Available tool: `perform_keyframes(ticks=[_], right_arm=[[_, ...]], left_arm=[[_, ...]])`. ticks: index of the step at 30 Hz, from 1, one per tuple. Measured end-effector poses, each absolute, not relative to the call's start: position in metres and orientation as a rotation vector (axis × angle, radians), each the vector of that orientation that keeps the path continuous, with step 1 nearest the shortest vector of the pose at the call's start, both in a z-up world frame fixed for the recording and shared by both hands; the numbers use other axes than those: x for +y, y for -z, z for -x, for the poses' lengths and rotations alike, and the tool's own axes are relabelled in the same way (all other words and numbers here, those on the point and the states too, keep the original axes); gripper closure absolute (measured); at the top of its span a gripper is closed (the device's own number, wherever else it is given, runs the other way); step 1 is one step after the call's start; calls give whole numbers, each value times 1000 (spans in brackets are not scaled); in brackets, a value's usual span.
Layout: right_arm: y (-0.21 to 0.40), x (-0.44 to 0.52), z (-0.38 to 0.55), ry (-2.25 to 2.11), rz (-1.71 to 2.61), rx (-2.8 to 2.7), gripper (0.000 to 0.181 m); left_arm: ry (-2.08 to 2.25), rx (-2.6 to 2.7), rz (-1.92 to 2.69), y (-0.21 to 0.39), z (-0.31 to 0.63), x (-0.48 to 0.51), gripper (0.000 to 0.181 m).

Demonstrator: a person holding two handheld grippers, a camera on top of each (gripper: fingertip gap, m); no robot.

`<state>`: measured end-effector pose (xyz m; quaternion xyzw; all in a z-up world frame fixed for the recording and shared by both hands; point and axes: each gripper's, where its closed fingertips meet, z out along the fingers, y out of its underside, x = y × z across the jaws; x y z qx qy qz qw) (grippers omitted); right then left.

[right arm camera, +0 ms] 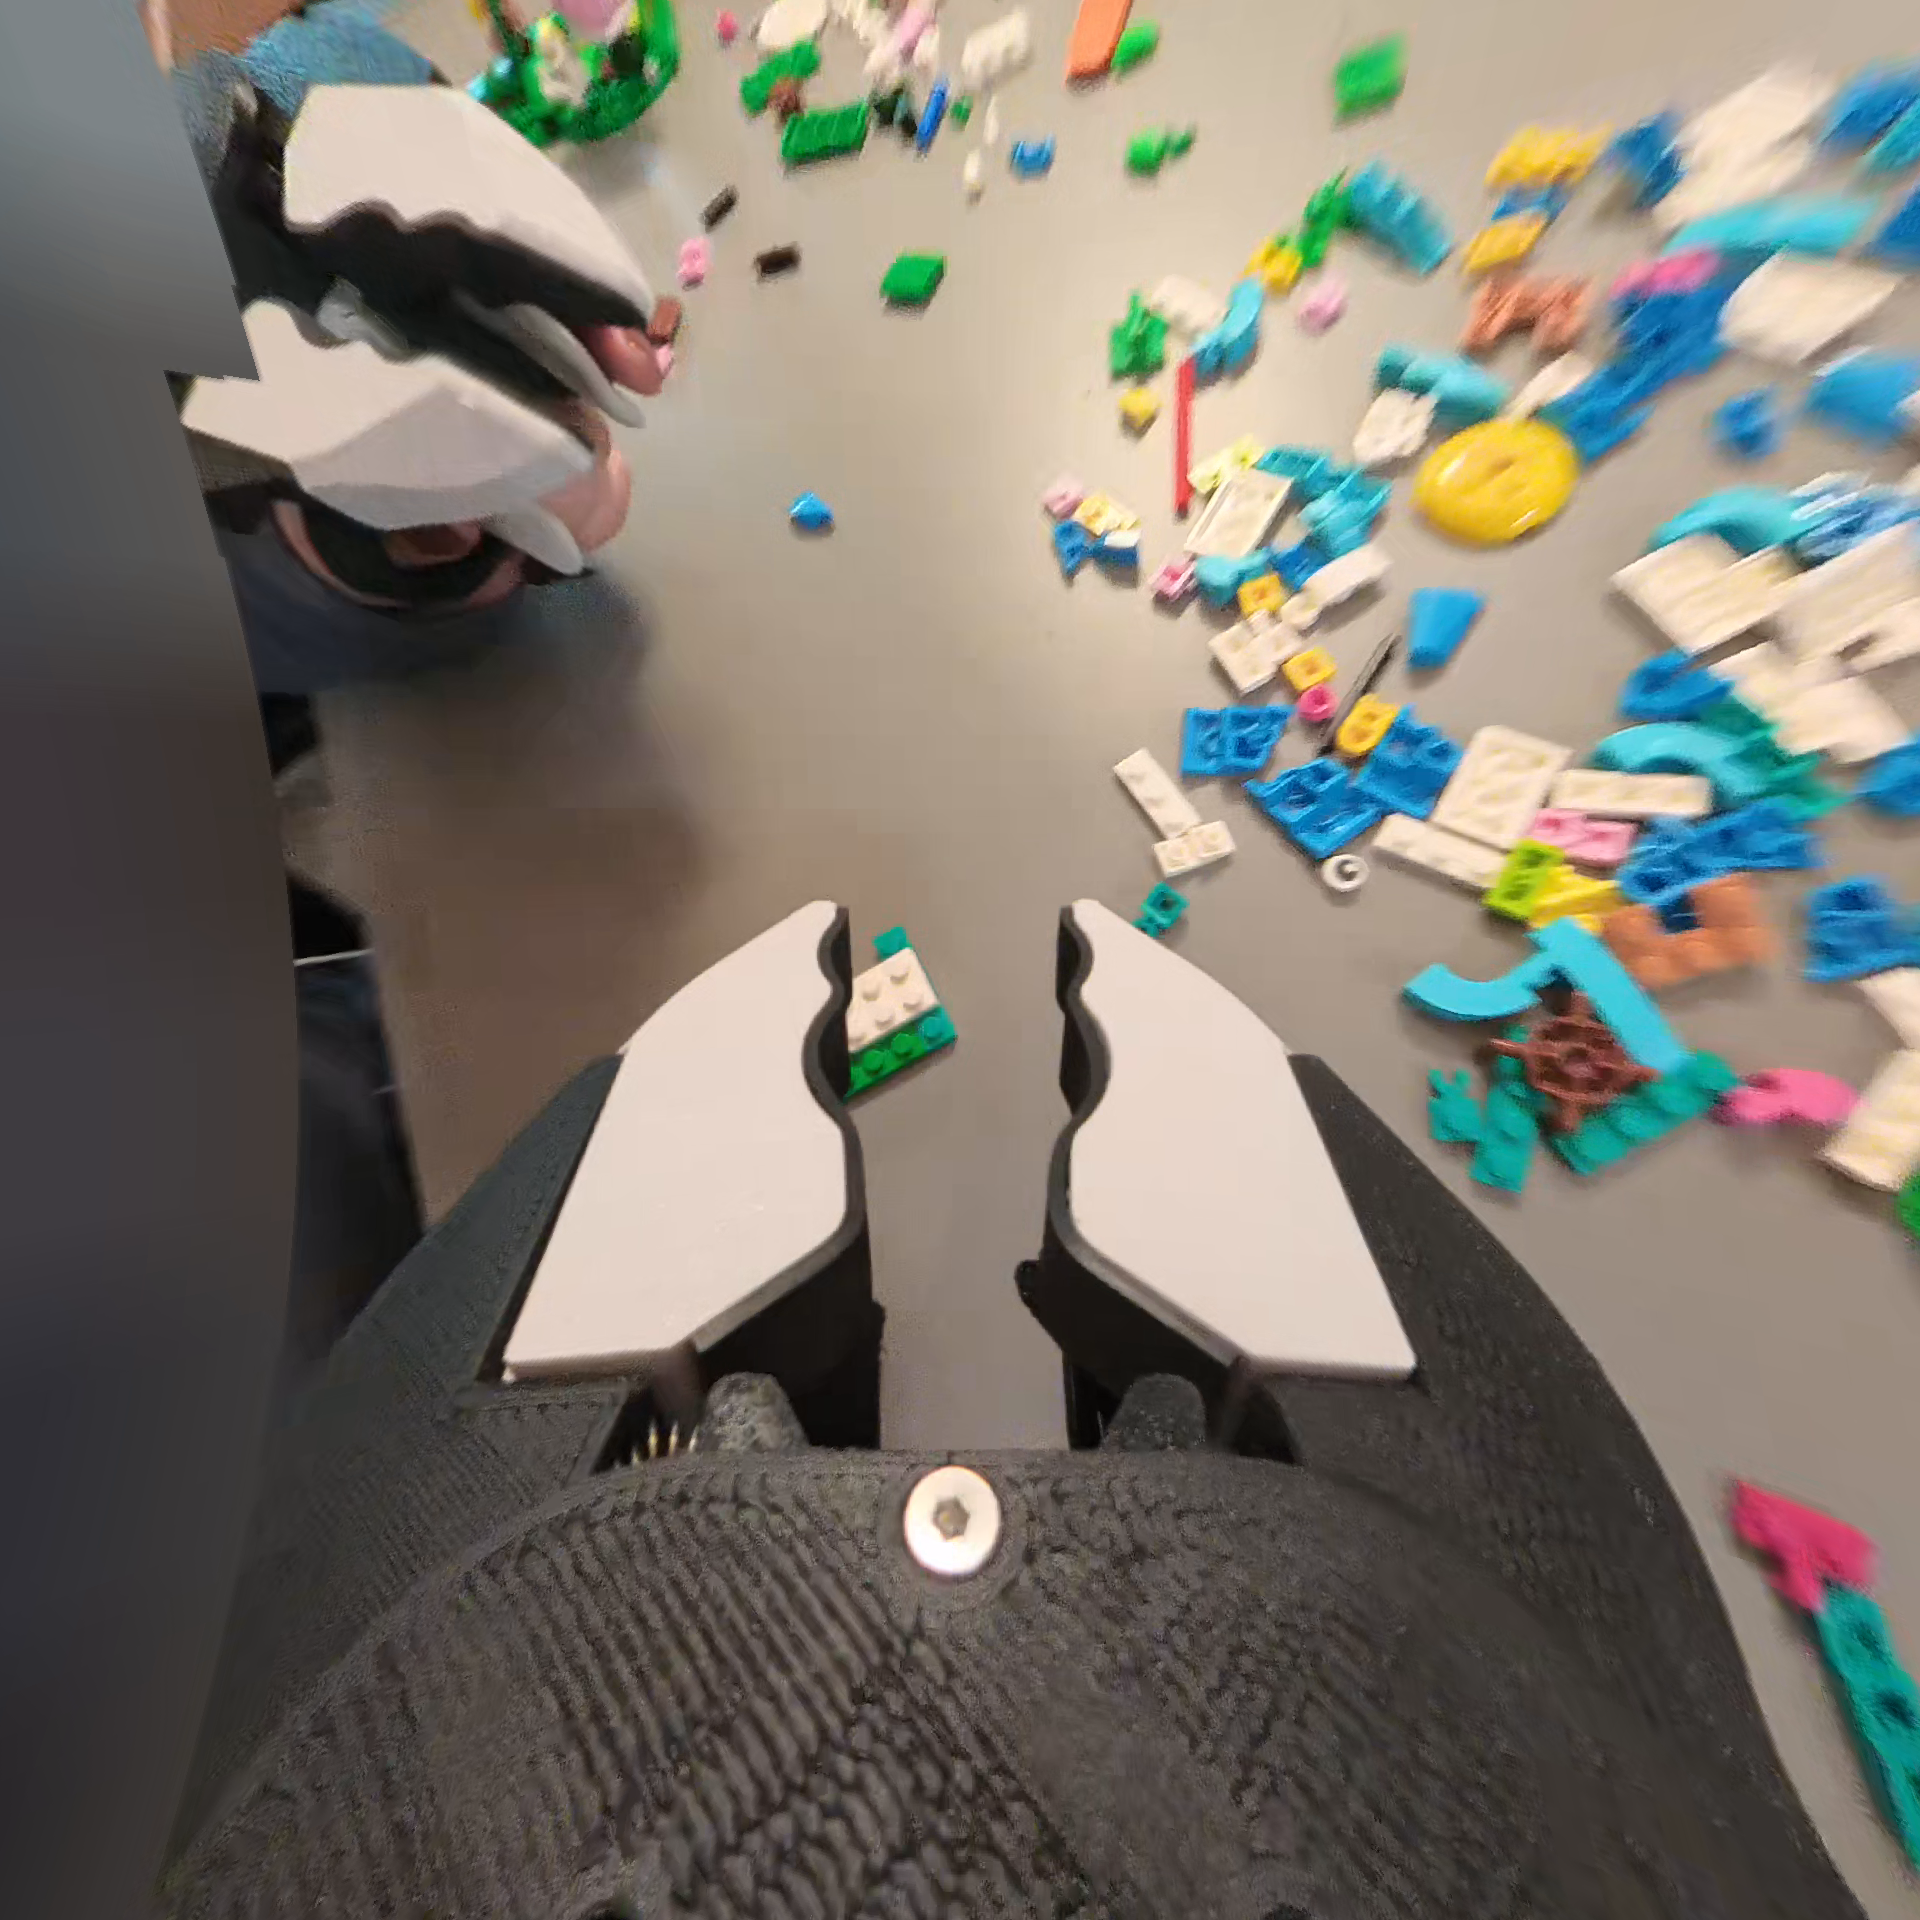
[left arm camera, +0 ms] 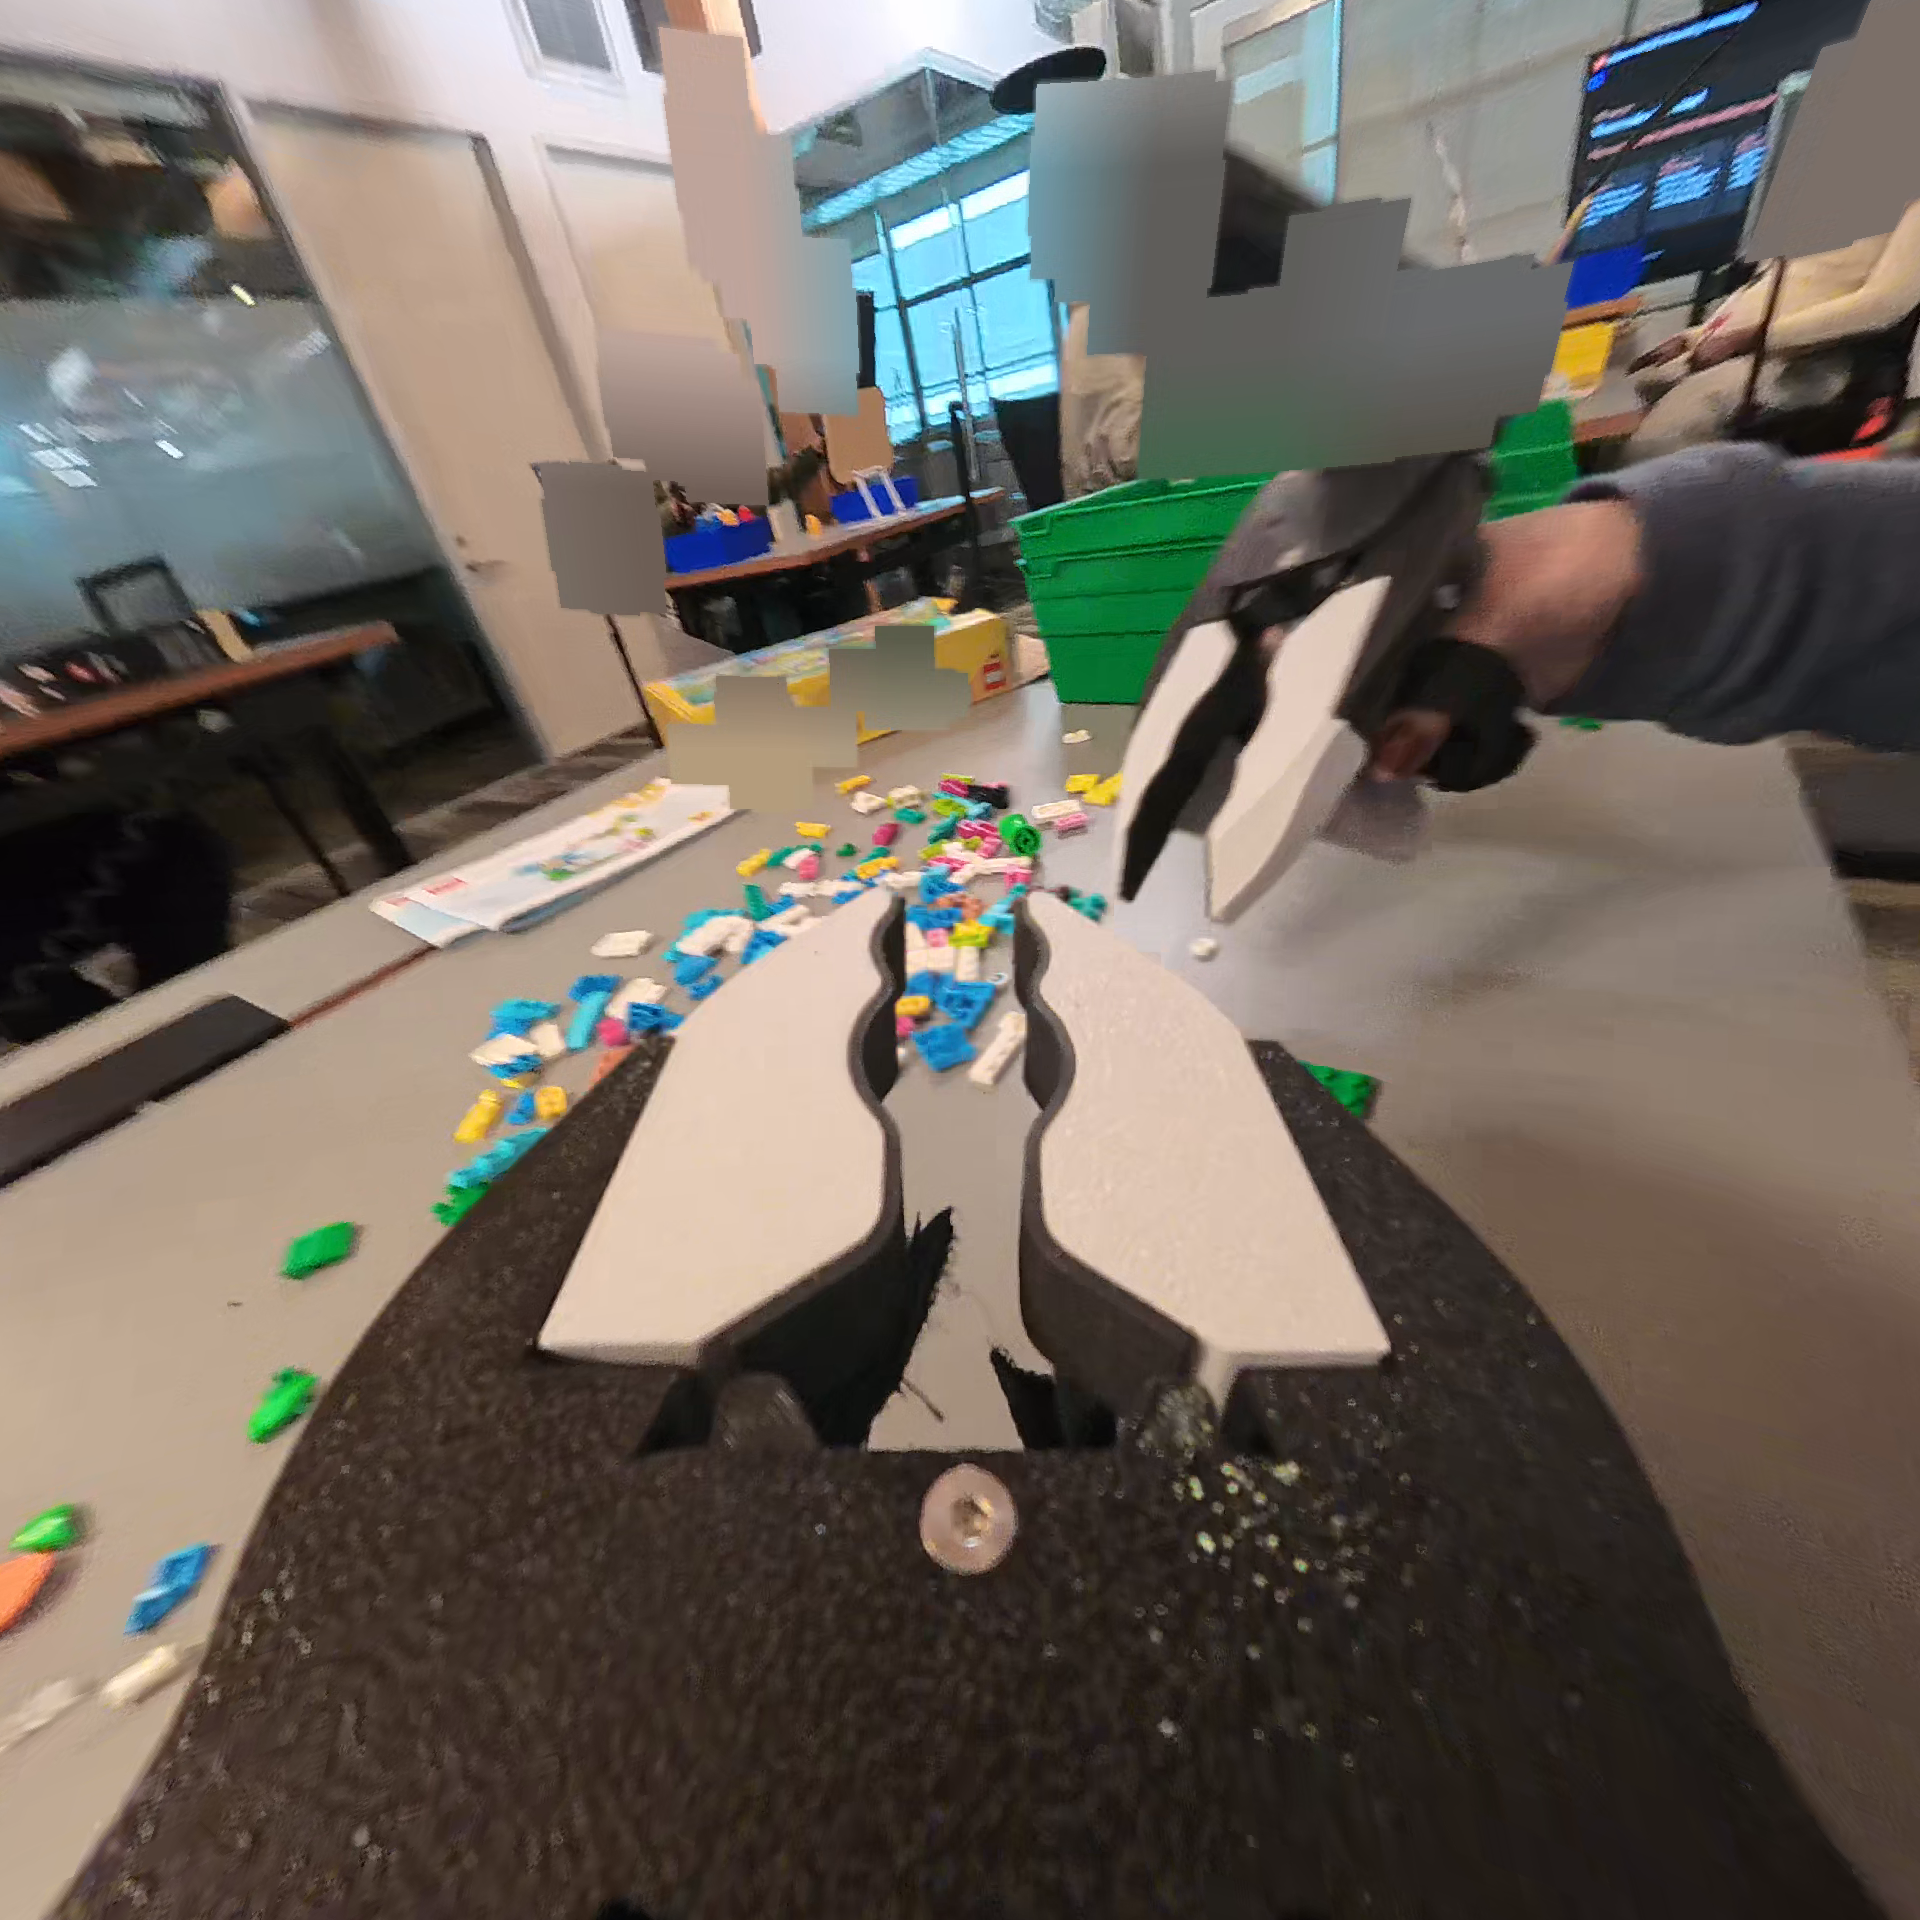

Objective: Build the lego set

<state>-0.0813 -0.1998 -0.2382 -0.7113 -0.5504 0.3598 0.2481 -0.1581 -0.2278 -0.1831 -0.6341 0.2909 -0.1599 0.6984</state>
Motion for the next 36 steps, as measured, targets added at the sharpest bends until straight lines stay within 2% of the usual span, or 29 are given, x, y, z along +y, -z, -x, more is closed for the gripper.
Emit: perform_keyframes(ticks=[1,6,11,18,28,36], right_arm=[[236,-201,78,-913,1874,-1476,144],[230,-192,63,-534,1508,-1304,145],[200,-189,49,-322,1181,-1111,158],[204,-184,46,-270,1177,-1111,166],[206,-174,41,-214,1195,-1089,175],[204,-175,39,-232,1174,-1083,181]], left_arm=[[307,657,1390,181,159,-228,162],[114,703,1291,172,160,-233,166],[-60,759,1192,169,162,-237,173],[-161,883,1181,184,151,-233,181],[85,777,1319,189,158,-220,181],[67,923,1287,199,139,-228,181]])
